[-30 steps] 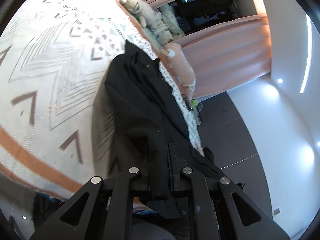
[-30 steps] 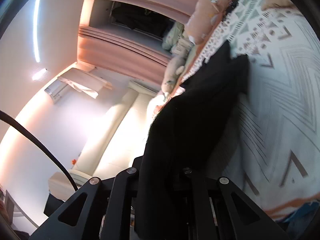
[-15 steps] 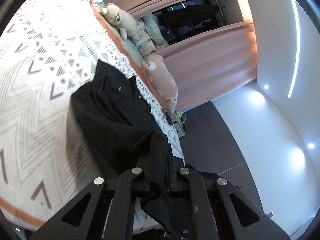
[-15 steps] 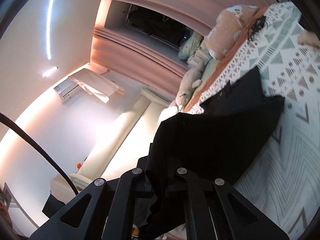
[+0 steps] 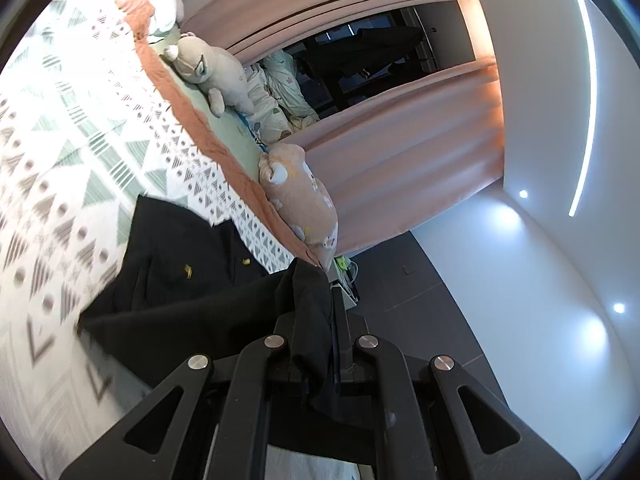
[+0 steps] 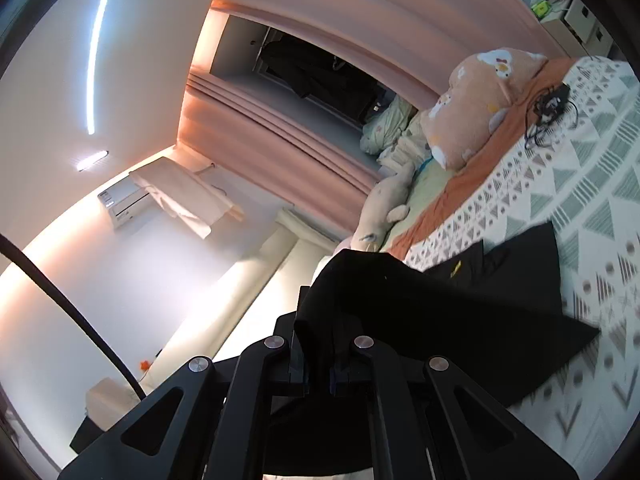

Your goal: Fold large clothes

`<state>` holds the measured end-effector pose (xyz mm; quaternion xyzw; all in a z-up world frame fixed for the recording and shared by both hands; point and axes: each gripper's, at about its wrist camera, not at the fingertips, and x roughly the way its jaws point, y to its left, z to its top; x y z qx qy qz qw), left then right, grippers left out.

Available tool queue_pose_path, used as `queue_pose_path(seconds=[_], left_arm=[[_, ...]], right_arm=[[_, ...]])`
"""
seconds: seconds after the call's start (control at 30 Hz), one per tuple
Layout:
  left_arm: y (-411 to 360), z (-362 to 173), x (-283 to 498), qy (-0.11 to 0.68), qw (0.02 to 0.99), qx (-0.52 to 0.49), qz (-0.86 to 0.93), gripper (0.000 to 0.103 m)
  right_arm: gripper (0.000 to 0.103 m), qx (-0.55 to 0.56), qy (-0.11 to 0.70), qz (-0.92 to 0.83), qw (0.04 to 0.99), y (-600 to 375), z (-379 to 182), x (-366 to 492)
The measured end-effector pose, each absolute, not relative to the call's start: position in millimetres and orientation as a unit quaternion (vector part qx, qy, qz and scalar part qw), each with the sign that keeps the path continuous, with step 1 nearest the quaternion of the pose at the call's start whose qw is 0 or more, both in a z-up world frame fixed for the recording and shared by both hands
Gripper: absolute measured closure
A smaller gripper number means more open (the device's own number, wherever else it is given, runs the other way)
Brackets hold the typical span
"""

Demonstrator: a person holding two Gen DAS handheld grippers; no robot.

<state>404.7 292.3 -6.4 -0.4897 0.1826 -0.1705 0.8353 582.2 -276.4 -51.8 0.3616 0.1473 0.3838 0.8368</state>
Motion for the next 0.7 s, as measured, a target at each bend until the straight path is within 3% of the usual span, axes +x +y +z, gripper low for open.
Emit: queue_pose_path(seconds=[0.3, 0.7], left_arm=[[301.3, 2.9, 514.3, 0.202, 0.847, -0.466, -0.159, 0.094], [316.4, -36.3, 620.4, 0.25, 0.851, -0.448, -0.109, 0.094]], right_arm=[[0.1, 0.359, 0.157, 0.361, 0.846, -260.0, -34.8, 667.3], [0.1, 0.364, 0.186, 0.319, 0.855, -251.2, -48.0, 760.2]])
